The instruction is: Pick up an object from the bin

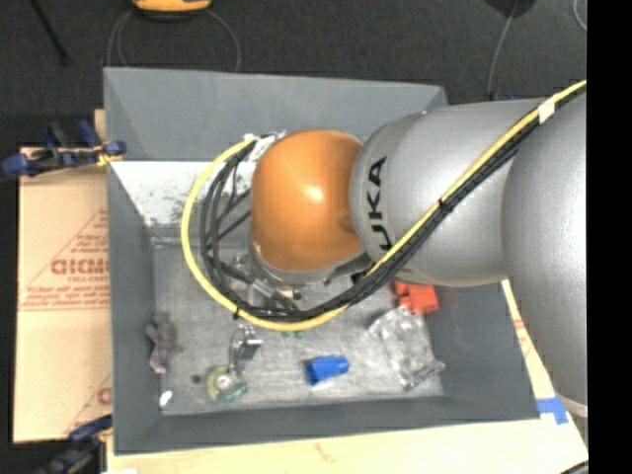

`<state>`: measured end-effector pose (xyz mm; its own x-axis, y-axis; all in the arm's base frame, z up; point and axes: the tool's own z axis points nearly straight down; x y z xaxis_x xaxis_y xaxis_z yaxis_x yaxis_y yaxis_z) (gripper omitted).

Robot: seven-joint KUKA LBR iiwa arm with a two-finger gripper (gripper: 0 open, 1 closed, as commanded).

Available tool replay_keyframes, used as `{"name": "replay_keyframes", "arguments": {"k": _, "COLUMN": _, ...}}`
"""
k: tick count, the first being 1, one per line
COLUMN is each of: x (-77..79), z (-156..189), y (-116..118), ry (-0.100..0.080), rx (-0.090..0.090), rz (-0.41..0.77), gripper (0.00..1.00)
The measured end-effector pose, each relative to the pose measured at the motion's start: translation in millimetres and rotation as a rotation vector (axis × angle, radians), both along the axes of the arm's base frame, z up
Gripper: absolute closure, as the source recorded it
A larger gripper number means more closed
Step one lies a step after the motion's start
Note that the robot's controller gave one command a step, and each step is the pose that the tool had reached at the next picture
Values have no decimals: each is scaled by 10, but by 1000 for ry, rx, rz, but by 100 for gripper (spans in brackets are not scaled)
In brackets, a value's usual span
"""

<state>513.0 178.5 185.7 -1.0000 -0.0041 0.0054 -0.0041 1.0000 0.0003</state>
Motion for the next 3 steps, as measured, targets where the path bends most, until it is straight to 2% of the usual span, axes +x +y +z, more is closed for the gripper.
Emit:
{"name": "replay_keyframes", "arguments": {"k": 1, "x": -322, "z": -1109, "y": 287, "ry": -28, "rx": 4, "rz": 430, "gripper": 0}}
{"name": "replay_keyframes", "arguments": {"k": 2, "x": -380, "z": -836, "y": 29, "ry": -13, "rx": 2, "rz": 386, "gripper": 0}}
{"name": "replay_keyframes", "arguments": {"k": 3, "x": -391, "z": -848, "y": 295, "ry": -16, "rx": 2, "rz": 511, "gripper": 0}}
